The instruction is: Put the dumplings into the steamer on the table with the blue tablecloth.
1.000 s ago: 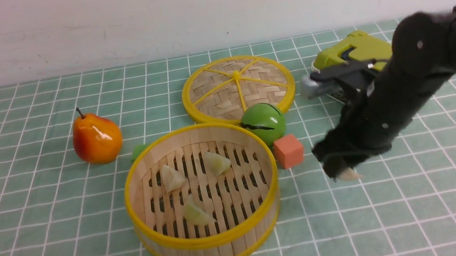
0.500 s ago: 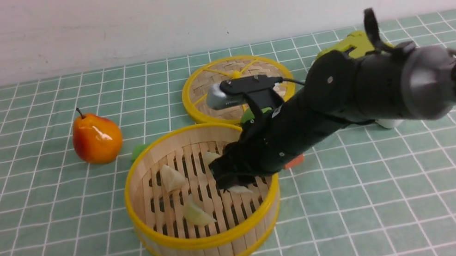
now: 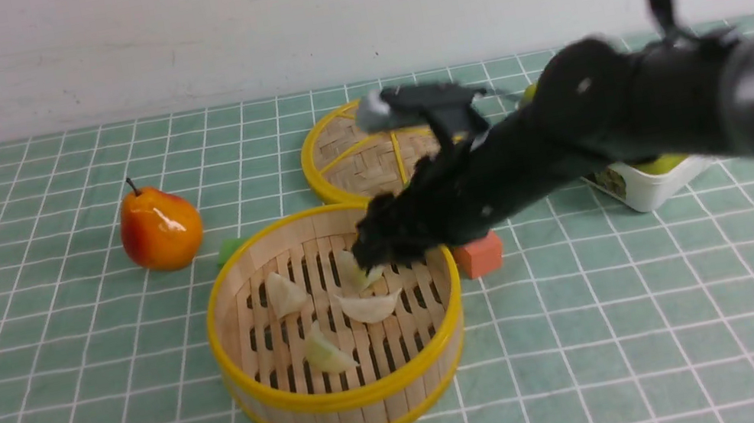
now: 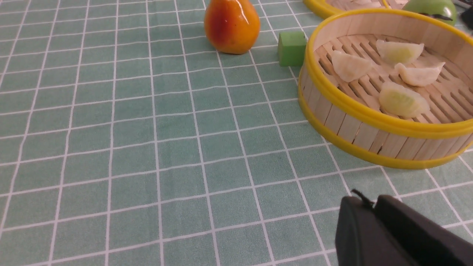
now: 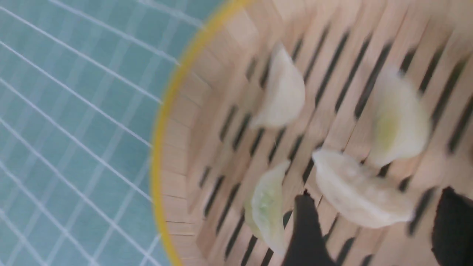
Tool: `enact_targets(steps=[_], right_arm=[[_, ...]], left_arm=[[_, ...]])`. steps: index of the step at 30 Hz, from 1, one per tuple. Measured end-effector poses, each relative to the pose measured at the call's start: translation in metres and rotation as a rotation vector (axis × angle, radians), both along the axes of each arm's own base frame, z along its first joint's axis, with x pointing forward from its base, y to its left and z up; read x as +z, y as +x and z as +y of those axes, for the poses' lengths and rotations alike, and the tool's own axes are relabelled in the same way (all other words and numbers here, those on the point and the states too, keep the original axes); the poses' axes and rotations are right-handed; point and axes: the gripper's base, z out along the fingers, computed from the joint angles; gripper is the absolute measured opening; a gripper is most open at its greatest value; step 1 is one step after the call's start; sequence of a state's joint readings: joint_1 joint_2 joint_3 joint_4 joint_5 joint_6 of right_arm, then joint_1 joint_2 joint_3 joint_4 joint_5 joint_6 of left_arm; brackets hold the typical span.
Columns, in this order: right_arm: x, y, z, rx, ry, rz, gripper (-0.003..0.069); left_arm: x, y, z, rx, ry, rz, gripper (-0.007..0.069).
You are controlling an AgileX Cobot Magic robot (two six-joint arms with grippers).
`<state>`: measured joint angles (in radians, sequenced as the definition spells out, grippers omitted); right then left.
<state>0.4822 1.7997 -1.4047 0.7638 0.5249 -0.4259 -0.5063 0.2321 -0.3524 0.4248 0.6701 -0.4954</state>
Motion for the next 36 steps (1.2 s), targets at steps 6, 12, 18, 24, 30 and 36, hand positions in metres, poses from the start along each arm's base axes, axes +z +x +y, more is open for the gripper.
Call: enact_targets(steps=[6, 12, 18, 24, 30, 36], right_arm=[[0.129, -0.069, -0.065, 0.030, -0.049, -0.333, 0.0188], [0.172, -0.154, -0.113, 0.064, -0.255, -0.490, -0.0020], [0.133, -0.196, -0.142, 0.008, -0.362, -0.456, -0.0020], [0.061, -0.230, -0.158, 0.011, -0.404, -0.336, -0.0019], [0.020, -0.242, -0.165, 0.034, -0.454, -0.254, -0.0014], [-0.015, -0.261, -0.172, 0.070, -0.498, -0.239, -0.0011]], left_arm=[[0.000, 0.000, 0.000, 0.000, 0.000, -0.001, 0.0062], [0.000, 0.000, 0.000, 0.000, 0.000, -0.001, 0.0070], [0.000, 0.000, 0.000, 0.000, 0.000, -0.001, 0.0075], [0.000, 0.000, 0.000, 0.000, 0.000, -0.001, 0.0078], [0.000, 0.000, 0.000, 0.000, 0.000, -0.001, 0.0081], [0.000, 0.000, 0.000, 0.000, 0.001, -0.001, 0.0090]])
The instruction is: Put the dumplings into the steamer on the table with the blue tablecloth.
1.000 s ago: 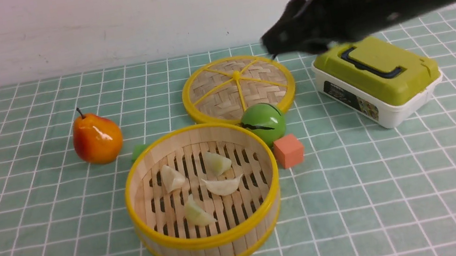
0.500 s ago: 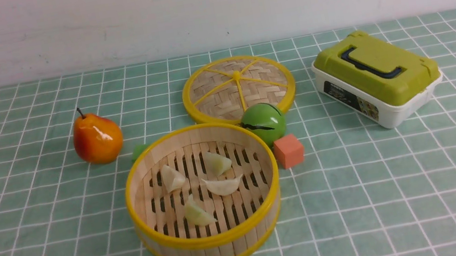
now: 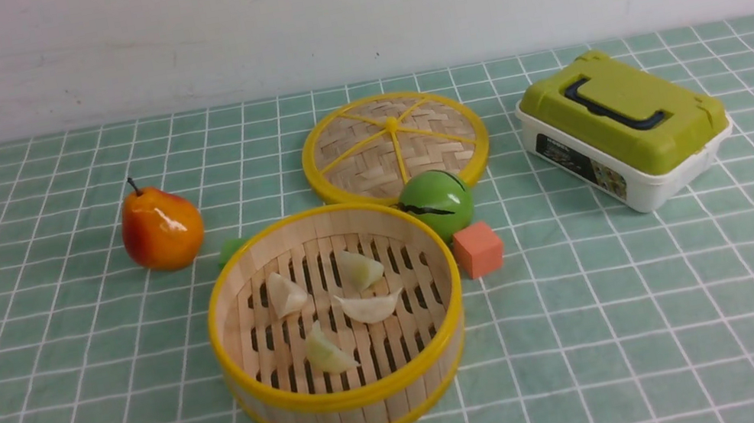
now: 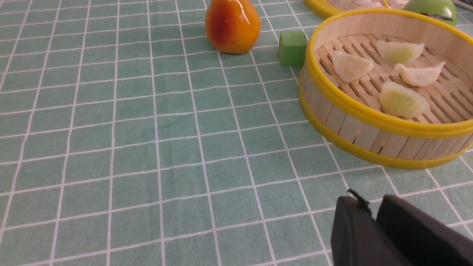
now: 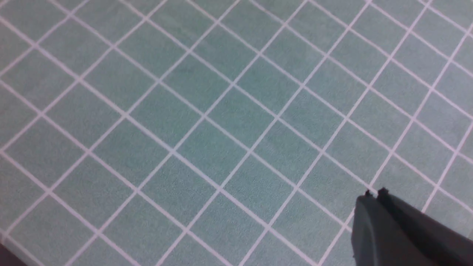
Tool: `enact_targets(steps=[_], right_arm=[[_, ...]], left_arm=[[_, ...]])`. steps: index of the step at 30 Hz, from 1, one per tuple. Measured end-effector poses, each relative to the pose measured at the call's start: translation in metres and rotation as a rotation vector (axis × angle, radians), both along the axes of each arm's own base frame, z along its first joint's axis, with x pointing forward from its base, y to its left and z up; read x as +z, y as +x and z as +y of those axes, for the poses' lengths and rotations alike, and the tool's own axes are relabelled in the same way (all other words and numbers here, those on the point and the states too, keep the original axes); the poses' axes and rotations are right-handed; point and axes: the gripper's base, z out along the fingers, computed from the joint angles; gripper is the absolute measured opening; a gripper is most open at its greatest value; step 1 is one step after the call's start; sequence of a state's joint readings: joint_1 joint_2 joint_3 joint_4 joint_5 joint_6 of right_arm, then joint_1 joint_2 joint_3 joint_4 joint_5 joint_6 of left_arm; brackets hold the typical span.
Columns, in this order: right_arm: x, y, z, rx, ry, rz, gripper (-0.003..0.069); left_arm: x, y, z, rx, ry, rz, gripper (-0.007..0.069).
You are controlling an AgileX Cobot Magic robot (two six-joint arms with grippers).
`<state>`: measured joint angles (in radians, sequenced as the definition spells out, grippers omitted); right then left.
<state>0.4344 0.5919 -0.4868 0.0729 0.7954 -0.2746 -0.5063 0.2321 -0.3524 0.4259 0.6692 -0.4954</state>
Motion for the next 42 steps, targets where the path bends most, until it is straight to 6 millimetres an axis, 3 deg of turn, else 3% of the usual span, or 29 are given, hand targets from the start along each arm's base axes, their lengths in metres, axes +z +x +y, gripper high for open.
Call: enact_targets(steps=[7, 11, 14, 19, 26, 42], right_arm=[[-0.035, -0.026, -0.019, -0.060, 0.140, -0.407, -0.0006], [-0.061, -0.033, -0.031, -0.198, 0.215, -0.698, -0.0003], [-0.067, -0.033, -0.039, -0.323, 0.194, -0.761, -0.0003], [-0.072, -0.033, -0.046, -0.468, 0.180, -0.729, -0.0002], [-0.090, -0.036, -0.047, -0.570, 0.240, -0.492, -0.0002], [-0.091, -0.037, -0.047, -0.585, 0.247, -0.473, 0.0005]], left_arm=[[0.000, 0.000, 0.000, 0.001, 0.001, 0.001, 0.0091], [-0.001, 0.000, 0.000, 0.004, 0.004, 0.009, 0.0092], [-0.001, 0.000, 0.001, 0.006, 0.006, 0.013, 0.0093], [-0.001, 0.000, 0.001, 0.007, 0.006, 0.014, 0.0097], [-0.001, 0.000, 0.001, 0.007, 0.006, 0.014, 0.0106], [-0.001, 0.000, 0.001, 0.007, 0.006, 0.014, 0.0125]])
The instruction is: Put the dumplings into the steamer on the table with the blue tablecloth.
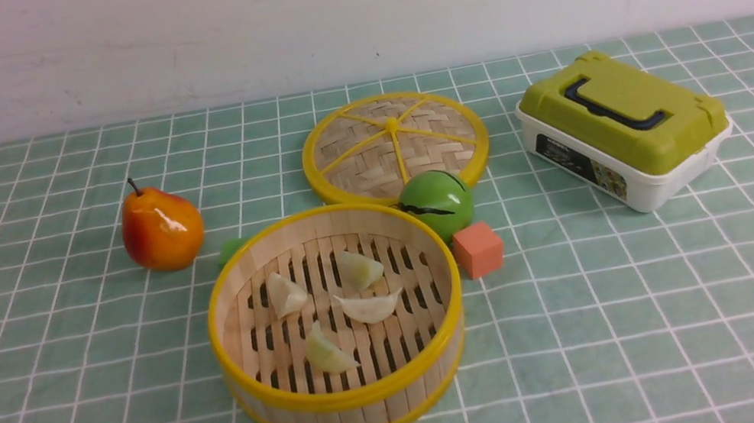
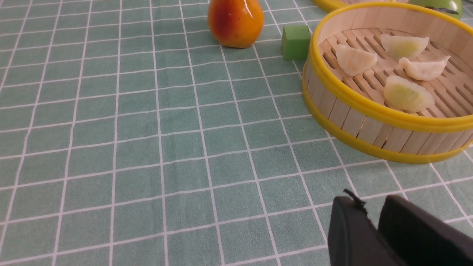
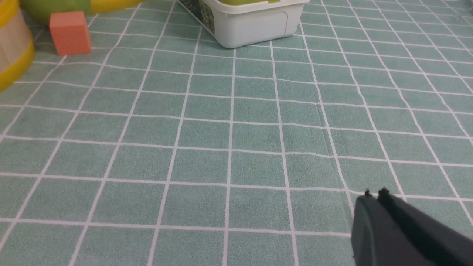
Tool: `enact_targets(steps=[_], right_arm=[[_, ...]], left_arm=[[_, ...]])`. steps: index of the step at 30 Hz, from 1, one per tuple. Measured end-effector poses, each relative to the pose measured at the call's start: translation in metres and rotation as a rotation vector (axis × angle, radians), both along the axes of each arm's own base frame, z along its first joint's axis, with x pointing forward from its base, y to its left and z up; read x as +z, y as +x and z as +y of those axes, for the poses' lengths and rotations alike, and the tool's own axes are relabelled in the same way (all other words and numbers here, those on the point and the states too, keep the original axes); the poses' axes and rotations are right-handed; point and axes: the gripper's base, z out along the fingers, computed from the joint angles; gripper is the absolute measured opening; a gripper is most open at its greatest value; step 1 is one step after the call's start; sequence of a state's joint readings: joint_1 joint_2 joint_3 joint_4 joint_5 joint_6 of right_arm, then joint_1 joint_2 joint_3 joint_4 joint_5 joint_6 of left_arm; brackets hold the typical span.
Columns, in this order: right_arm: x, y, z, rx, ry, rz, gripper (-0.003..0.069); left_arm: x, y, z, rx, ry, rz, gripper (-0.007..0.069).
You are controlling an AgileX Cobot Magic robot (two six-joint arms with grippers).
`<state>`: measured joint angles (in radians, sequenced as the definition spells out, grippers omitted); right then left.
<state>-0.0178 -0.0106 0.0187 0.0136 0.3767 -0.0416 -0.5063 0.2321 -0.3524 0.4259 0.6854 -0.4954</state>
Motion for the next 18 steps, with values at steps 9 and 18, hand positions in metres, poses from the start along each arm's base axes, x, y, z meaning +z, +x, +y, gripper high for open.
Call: enact_targets(steps=[9, 18], right_arm=[[0.0000, 0.0000, 0.0000, 0.000, 0.000, 0.000, 0.0012], [0.0000, 0.0000, 0.0000, -0.001, 0.002, 0.000, 0.0020]], left_arm=[[0.0000, 0.0000, 0.0000, 0.000, 0.000, 0.000, 0.0133], [-0.0048, -0.0001, 0.0001, -0.004, 0.007, -0.006, 0.0145]])
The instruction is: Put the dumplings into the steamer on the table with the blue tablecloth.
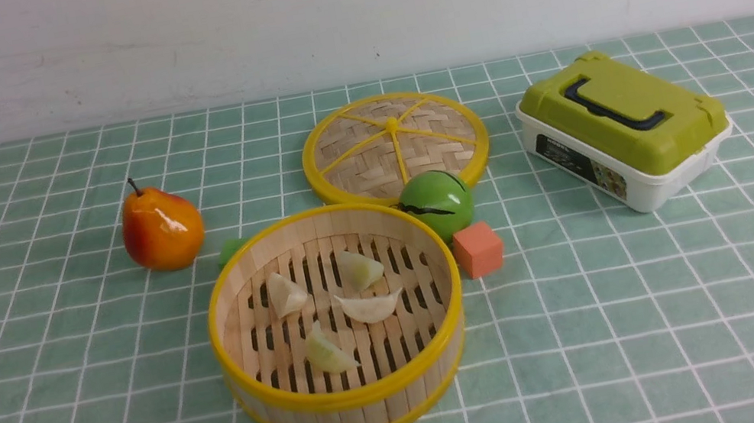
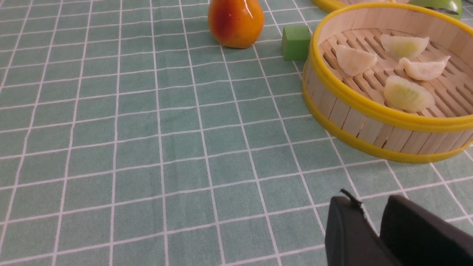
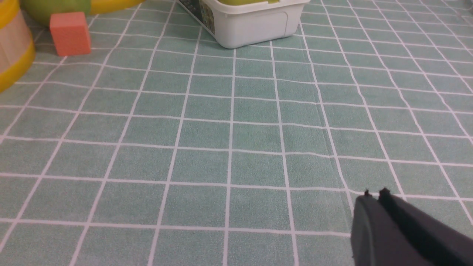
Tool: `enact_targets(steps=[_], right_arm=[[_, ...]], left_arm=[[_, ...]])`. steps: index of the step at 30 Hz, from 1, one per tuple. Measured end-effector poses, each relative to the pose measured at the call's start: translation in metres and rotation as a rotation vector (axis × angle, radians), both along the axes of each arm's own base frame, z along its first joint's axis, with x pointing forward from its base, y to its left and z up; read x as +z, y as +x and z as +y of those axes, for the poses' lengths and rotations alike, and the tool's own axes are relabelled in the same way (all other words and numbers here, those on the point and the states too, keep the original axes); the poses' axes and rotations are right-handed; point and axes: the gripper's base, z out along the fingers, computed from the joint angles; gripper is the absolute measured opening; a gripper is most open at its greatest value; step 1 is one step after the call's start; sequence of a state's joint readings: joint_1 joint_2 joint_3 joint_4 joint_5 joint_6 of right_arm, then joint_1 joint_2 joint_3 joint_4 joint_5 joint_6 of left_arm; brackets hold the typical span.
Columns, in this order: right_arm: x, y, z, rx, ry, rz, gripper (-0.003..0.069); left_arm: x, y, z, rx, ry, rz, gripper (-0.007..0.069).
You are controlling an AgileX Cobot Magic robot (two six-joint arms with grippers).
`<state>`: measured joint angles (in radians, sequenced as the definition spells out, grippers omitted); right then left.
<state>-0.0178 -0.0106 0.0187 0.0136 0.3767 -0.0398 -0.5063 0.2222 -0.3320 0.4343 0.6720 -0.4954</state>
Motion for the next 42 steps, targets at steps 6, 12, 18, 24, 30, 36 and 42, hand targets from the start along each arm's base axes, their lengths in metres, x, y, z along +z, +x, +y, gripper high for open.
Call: enact_targets(steps=[6, 12, 18, 24, 30, 36, 42], right_arm=[[0.000, 0.000, 0.000, 0.000, 0.000, 0.000, 0.0028], [0.000, 0.000, 0.000, 0.000, 0.000, 0.000, 0.0040], [0.000, 0.000, 0.000, 0.000, 0.000, 0.000, 0.0048], [0.000, 0.000, 0.000, 0.000, 0.000, 0.000, 0.0057], [0.000, 0.000, 0.000, 0.000, 0.000, 0.000, 0.0062], [0.000, 0.000, 0.000, 0.000, 0.000, 0.000, 0.0074], [0.000, 0.000, 0.000, 0.000, 0.000, 0.000, 0.0085]], left_arm=[[-0.015, -0.011, 0.008, 0.046, -0.017, -0.076, 0.0146], [-0.029, -0.012, 0.002, 0.080, -0.059, -0.326, 0.0062], [-0.065, -0.004, -0.001, 0.113, -0.101, -0.310, -0.0014], [-0.088, -0.007, 0.000, 0.131, -0.075, -0.078, -0.0014], [-0.089, -0.008, 0.000, 0.130, -0.077, -0.068, -0.0014], [-0.090, -0.008, 0.000, 0.130, -0.076, -0.067, -0.0014], [-0.090, -0.008, 0.000, 0.130, -0.076, -0.067, -0.0014]])
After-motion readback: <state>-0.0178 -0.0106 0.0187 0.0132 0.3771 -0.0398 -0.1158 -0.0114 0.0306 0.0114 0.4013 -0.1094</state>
